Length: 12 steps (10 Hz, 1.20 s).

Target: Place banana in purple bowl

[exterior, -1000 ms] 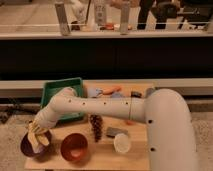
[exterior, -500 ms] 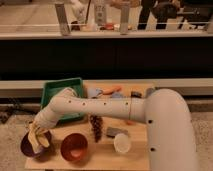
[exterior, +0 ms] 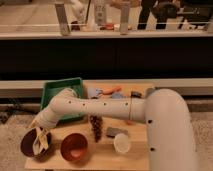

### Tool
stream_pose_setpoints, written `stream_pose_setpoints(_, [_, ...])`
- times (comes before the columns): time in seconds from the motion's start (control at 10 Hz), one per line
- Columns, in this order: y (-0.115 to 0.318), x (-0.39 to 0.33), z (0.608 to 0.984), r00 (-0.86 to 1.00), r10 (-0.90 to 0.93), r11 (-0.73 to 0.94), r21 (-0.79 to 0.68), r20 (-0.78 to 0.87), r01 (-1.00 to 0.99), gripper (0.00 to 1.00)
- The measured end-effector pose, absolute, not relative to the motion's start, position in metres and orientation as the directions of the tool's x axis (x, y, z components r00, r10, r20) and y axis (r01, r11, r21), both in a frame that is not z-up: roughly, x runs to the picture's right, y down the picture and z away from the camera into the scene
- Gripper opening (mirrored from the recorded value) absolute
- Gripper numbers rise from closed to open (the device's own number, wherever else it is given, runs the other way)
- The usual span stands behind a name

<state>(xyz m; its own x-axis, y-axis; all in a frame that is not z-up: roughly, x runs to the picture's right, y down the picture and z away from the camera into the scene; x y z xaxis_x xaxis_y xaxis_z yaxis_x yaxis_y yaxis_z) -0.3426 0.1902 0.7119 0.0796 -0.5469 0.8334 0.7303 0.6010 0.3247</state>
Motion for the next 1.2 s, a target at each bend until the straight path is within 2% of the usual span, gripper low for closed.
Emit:
stream_pose_setpoints(0.1, [0.1903, -0.3423, 0.7131, 0.079, -0.548, 0.600, 0.325, 0.833, 0.731, 0.65])
stream_pose_setpoints(0.2, [0.1898, -0.3426, 0.7132, 0.079, -0.549, 0.600, 0.326, 0.832, 0.731, 0.66])
stream_pose_setpoints(1.2, [0.1903, -0.3426, 0.7139, 0.078, -0.548, 0.599, 0.326, 0.833, 0.731, 0.66])
